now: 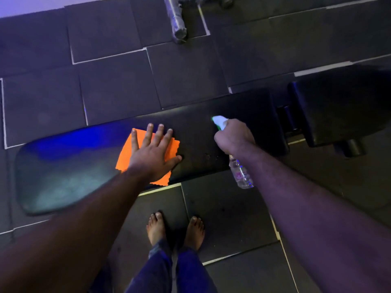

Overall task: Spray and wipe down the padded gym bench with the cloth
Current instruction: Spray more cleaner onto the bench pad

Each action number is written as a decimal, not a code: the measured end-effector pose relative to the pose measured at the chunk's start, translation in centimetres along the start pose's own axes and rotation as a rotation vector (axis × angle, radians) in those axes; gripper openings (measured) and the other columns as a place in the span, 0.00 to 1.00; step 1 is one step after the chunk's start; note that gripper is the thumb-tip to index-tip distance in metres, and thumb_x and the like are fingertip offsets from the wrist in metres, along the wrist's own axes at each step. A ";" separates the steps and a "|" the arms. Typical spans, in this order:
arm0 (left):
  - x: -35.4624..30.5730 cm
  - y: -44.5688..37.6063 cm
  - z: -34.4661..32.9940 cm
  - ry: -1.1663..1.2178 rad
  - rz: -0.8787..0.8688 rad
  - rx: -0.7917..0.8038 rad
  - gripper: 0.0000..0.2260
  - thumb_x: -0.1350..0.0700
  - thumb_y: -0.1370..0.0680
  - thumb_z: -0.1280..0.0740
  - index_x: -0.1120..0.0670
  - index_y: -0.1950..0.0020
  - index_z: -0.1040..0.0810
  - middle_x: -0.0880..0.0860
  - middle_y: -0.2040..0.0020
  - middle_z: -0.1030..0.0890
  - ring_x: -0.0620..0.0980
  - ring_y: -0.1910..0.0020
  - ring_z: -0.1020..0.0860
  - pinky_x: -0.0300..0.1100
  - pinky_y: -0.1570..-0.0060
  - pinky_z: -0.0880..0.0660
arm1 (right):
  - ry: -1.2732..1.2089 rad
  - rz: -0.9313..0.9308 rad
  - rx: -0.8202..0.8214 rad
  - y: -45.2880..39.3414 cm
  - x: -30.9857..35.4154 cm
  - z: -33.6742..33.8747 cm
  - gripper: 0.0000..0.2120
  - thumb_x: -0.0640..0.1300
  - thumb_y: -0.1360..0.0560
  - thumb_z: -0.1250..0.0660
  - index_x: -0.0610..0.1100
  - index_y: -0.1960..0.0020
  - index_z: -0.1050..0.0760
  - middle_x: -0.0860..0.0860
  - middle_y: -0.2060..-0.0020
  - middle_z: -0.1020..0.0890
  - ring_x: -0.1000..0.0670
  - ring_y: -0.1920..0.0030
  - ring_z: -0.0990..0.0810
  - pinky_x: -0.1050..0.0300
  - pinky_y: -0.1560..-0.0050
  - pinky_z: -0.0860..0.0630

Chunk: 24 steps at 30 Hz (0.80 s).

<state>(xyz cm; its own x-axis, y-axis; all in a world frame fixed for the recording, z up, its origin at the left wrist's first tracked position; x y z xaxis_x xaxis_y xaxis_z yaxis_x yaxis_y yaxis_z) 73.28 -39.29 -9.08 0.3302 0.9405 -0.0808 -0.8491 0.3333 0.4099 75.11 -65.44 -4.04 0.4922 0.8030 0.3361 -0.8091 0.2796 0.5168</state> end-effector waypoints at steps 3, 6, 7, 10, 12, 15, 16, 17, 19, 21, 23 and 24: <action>1.0 0.8 -1.6 0.035 -0.016 0.022 0.44 0.21 0.23 0.63 0.43 0.12 0.62 0.49 0.10 0.58 0.56 0.11 0.60 0.72 0.19 0.65 | -0.018 0.007 0.025 0.5 1.3 -1.5 0.29 0.44 0.35 0.40 0.57 0.35 0.21 0.56 0.63 0.22 0.51 0.66 0.23 0.61 0.68 0.33; 1.2 0.9 -2.2 0.071 -0.020 0.034 0.44 0.21 0.23 0.61 0.42 0.12 0.64 0.48 0.10 0.60 0.55 0.12 0.61 0.71 0.19 0.65 | -0.019 0.005 0.021 1.6 2.0 -2.3 0.12 0.43 0.33 0.36 0.48 0.50 0.22 0.54 0.64 0.20 0.50 0.65 0.21 0.59 0.67 0.31; 1.1 1.0 -2.2 0.076 -0.020 0.041 0.44 0.21 0.23 0.60 0.42 0.12 0.64 0.48 0.10 0.61 0.55 0.12 0.62 0.71 0.19 0.65 | -0.002 0.023 0.027 2.2 2.4 -2.7 0.09 0.43 0.33 0.35 0.48 0.53 0.24 0.54 0.64 0.20 0.50 0.65 0.22 0.59 0.68 0.32; 1.0 1.1 -1.8 0.103 -0.022 0.045 0.43 0.22 0.22 0.58 0.42 0.12 0.63 0.48 0.10 0.61 0.55 0.12 0.62 0.70 0.19 0.66 | 0.057 0.043 0.024 3.8 2.9 -3.8 0.05 0.43 0.31 0.33 0.51 0.57 0.26 0.55 0.65 0.21 0.52 0.67 0.23 0.60 0.70 0.34; 1.2 1.4 -1.2 0.137 -0.017 0.015 0.43 0.23 0.21 0.56 0.43 0.11 0.62 0.48 0.10 0.60 0.53 0.12 0.62 0.68 0.20 0.68 | 0.061 0.007 0.017 4.2 2.6 -4.1 0.05 0.44 0.30 0.33 0.50 0.60 0.29 0.55 0.66 0.22 0.52 0.68 0.24 0.60 0.70 0.36; 1.2 2.3 0.7 0.292 -0.038 -0.125 0.47 0.25 0.22 0.46 0.48 0.10 0.54 0.50 0.10 0.55 0.51 0.11 0.57 0.59 0.16 0.65 | -0.052 0.000 -0.021 4.5 3.0 -3.9 0.05 0.44 0.32 0.33 0.48 0.56 0.26 0.54 0.65 0.22 0.49 0.66 0.23 0.58 0.69 0.33; 1.1 2.8 1.3 0.419 -0.061 -0.164 0.49 0.26 0.23 0.40 0.50 0.10 0.49 0.51 0.10 0.50 0.50 0.11 0.53 0.53 0.14 0.59 | -0.149 0.011 -0.052 4.8 3.5 -3.6 0.09 0.44 0.34 0.34 0.49 0.53 0.24 0.53 0.65 0.21 0.47 0.65 0.21 0.56 0.68 0.29; 0.8 3.4 1.8 0.578 -0.083 -0.171 0.51 0.26 0.26 0.34 0.52 0.11 0.45 0.51 0.11 0.43 0.49 0.12 0.46 0.47 0.15 0.52 | -0.270 0.025 -0.081 5.1 4.3 -3.2 0.14 0.44 0.36 0.35 0.49 0.51 0.23 0.52 0.65 0.20 0.43 0.63 0.18 0.52 0.66 0.23; 0.0 4.4 2.5 0.856 -0.113 -0.128 0.54 0.27 0.32 0.25 0.53 0.13 0.37 0.50 0.17 0.30 0.46 0.19 0.32 0.40 0.22 0.37 | -0.530 0.092 -0.119 6.1 6.6 -2.2 0.20 0.41 0.38 0.35 0.51 0.47 0.22 0.49 0.66 0.19 0.39 0.63 0.16 0.43 0.60 0.17; -0.6 5.2 3.4 0.970 -0.131 -0.123 0.53 0.30 0.36 0.19 0.53 0.18 0.30 0.47 0.25 0.22 0.44 0.27 0.24 0.41 0.28 0.28 | -0.721 0.209 -0.149 7.2 9.8 -1.3 0.21 0.37 0.37 0.33 0.53 0.47 0.20 0.51 0.67 0.21 0.42 0.64 0.17 0.45 0.60 0.17; -0.2 5.7 4.8 1.008 -0.130 -0.189 0.46 0.34 0.36 0.16 0.51 0.23 0.24 0.45 0.33 0.17 0.43 0.34 0.20 0.45 0.32 0.24 | -0.844 0.298 -0.168 8.3 12.8 -0.6 0.23 0.33 0.35 0.31 0.51 0.44 0.19 0.54 0.65 0.22 0.47 0.65 0.21 0.52 0.62 0.21; 0.5 6.0 5.7 1.005 -0.111 -0.245 0.42 0.35 0.35 0.17 0.50 0.26 0.23 0.42 0.37 0.17 0.41 0.37 0.19 0.44 0.35 0.23 | -0.889 0.327 -0.173 8.7 14.2 -0.3 0.22 0.32 0.34 0.29 0.49 0.43 0.19 0.54 0.63 0.21 0.50 0.65 0.21 0.54 0.62 0.22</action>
<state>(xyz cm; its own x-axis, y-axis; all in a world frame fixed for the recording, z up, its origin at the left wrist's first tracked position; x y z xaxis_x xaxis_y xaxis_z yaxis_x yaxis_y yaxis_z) 70.74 -37.20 -1.50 0.0112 0.4880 -0.8728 -0.9327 0.3198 0.1668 74.97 -51.45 4.94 0.2393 0.1828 0.9536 -0.9507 0.2436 0.1918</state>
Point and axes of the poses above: each hand's wrist, its own y-axis away from the middle knuckle, its own z-axis out of the back of the hand, x = y × z, the point moved 9 cm from there along -y, towards the middle knuckle
